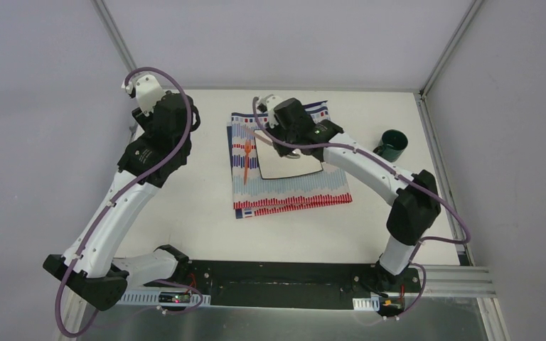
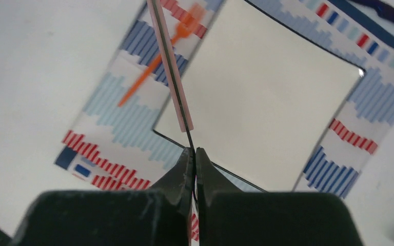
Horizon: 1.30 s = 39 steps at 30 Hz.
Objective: Set the dinner table for one person
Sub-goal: Place the spoon on the napkin.
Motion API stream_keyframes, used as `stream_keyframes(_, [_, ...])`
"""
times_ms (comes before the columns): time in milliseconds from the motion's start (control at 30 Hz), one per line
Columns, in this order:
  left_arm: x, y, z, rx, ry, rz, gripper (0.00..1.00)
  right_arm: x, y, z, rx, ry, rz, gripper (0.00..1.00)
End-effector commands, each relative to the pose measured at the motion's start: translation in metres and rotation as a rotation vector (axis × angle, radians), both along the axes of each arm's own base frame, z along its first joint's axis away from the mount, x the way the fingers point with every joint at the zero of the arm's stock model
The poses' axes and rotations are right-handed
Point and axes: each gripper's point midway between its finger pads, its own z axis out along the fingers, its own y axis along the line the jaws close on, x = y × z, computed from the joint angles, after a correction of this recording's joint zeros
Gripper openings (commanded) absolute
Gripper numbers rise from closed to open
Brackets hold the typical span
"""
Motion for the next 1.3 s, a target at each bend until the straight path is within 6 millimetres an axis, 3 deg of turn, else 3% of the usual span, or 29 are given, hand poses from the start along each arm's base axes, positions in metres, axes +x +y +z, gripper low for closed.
stream_keyframes(0, [0.012, -0.013, 0.002, -0.036, -0.011, -0.038, 0.47, 0.030, -0.068, 0.003, -0.048, -0.041, -0.261, 0.00])
stream_keyframes(233, [0.027, -0.026, -0.010, -0.033, 0.021, -0.061, 0.47, 0.043, -0.137, 0.009, -0.088, -0.029, -0.479, 0.00])
stream_keyframes(300, [0.030, -0.029, -0.012, -0.036, 0.024, -0.068, 0.47, 0.038, -0.151, 0.014, -0.105, -0.017, -0.518, 0.00])
stream_keyframes(500, [0.041, -0.042, -0.019, -0.059, 0.036, -0.104, 0.47, 0.009, -0.170, 0.027, -0.084, 0.029, -0.559, 0.00])
stream_keyframes(700, [0.057, -0.064, -0.029, -0.103, 0.056, -0.181, 0.46, -0.025, -0.174, 0.022, 0.008, 0.134, -0.581, 0.00])
stream_keyframes(900, [0.068, -0.083, -0.038, -0.124, 0.088, -0.251, 0.42, -0.049, -0.175, 0.001, 0.092, 0.283, -0.604, 0.00])
stream_keyframes(1033, [0.074, -0.093, -0.046, -0.126, 0.118, -0.287, 0.39, -0.056, -0.164, -0.011, 0.201, 0.383, -0.603, 0.00])
stream_keyframes(1267, [0.086, -0.107, -0.062, -0.120, 0.168, -0.326, 0.40, -0.054, -0.179, -0.026, 0.311, 0.461, -0.690, 0.00])
